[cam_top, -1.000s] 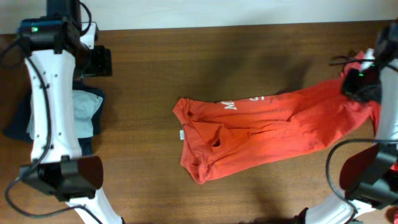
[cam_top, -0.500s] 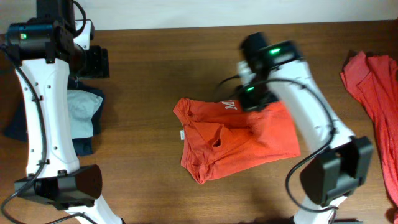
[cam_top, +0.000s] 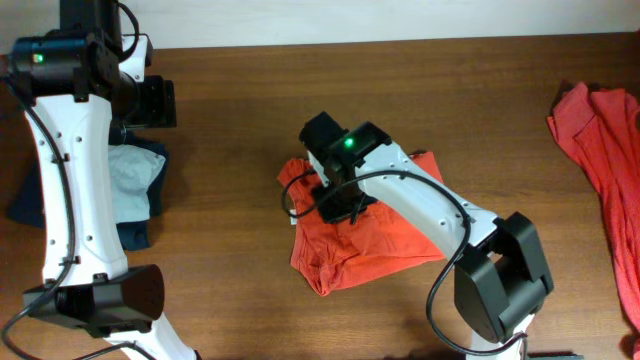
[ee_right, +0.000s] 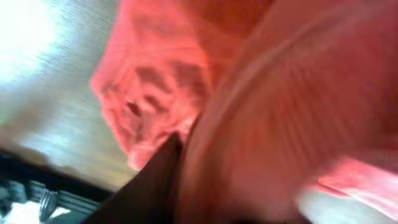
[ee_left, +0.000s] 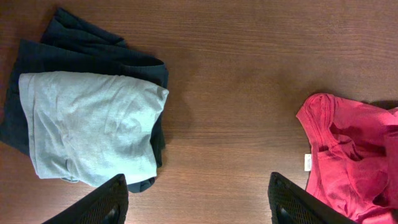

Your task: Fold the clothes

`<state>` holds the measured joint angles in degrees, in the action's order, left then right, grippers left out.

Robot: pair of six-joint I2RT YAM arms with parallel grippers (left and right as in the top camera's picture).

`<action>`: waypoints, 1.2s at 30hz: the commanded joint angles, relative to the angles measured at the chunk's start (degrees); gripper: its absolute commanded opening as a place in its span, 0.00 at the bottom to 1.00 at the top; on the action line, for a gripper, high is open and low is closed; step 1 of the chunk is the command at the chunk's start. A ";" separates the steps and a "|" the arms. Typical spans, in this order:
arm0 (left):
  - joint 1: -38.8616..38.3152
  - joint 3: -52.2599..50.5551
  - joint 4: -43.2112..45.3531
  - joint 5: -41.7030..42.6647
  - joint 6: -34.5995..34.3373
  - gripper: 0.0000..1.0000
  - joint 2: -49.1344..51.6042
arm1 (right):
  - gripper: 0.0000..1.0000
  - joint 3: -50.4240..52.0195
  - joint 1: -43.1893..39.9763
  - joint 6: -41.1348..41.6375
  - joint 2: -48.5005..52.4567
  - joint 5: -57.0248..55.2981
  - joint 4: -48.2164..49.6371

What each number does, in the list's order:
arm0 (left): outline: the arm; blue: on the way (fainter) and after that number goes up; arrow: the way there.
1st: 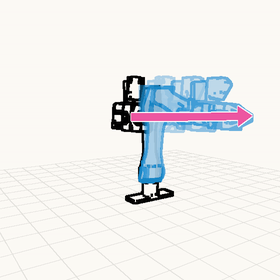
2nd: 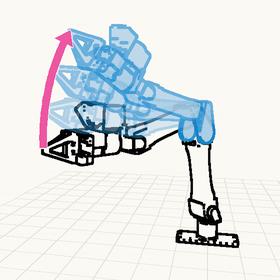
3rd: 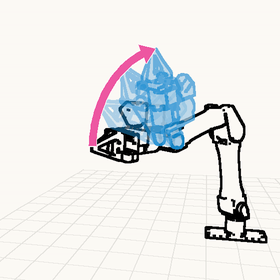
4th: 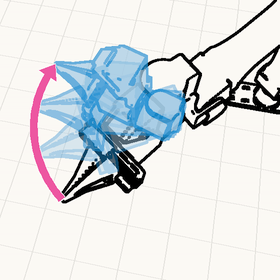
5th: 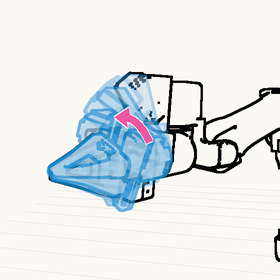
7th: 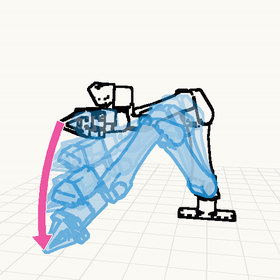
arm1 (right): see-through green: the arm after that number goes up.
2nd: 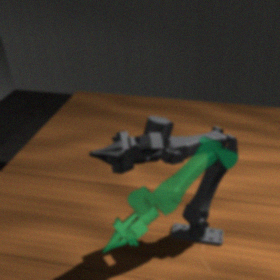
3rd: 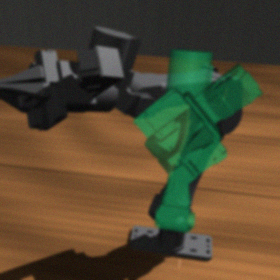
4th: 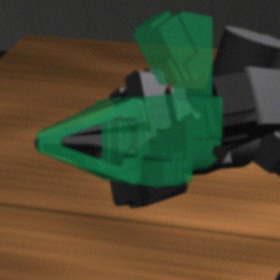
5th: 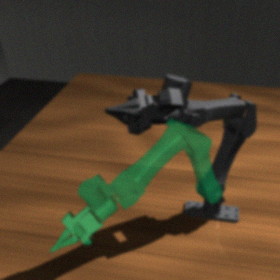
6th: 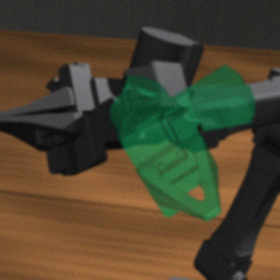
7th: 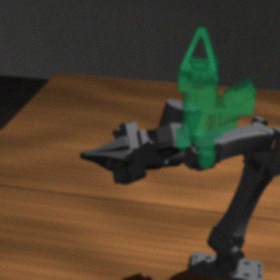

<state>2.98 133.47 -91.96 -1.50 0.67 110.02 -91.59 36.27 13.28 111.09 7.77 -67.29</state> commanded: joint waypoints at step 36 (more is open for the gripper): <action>-16.74 -41.18 35.01 24.90 9.29 0.32 -0.96 | 0.18 30.80 -24.37 0.83 -6.36 9.62 11.91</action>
<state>-13.10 98.85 -60.55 17.43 10.00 109.19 -63.99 11.66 12.10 104.44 16.21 -57.23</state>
